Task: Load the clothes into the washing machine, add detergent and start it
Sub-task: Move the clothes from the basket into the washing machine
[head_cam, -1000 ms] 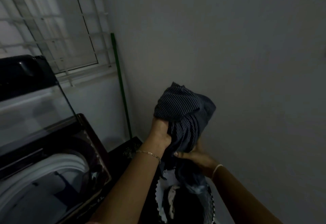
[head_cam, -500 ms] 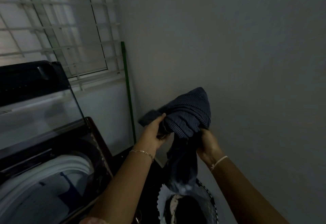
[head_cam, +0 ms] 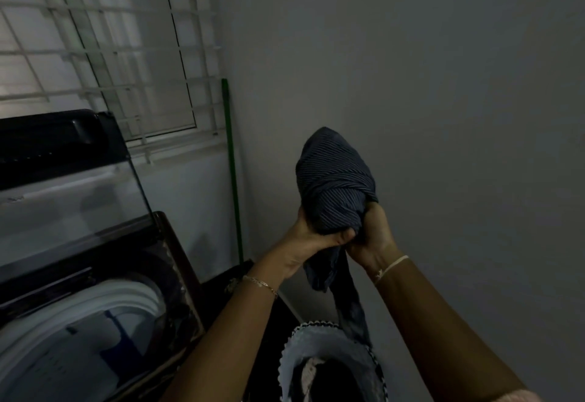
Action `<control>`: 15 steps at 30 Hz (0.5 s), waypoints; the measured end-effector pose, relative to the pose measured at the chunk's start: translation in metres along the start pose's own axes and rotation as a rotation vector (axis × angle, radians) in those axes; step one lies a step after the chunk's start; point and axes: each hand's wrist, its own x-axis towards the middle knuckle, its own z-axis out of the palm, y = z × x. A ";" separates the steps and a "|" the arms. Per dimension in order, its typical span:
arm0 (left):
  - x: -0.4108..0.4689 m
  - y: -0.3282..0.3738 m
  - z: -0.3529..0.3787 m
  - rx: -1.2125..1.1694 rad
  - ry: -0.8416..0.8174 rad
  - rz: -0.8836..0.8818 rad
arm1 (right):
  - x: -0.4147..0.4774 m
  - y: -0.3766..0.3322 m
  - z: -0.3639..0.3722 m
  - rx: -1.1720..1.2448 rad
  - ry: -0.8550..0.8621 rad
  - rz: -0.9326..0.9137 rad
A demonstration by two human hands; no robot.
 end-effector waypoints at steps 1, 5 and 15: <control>0.004 -0.003 0.003 -0.078 0.063 0.022 | 0.000 0.001 0.003 -0.027 -0.003 0.009; 0.014 -0.009 0.009 -0.300 0.243 0.034 | -0.001 0.008 0.006 -0.111 -0.054 0.068; 0.022 -0.014 0.003 -0.661 0.402 -0.074 | -0.018 0.010 0.005 -0.127 0.074 -0.057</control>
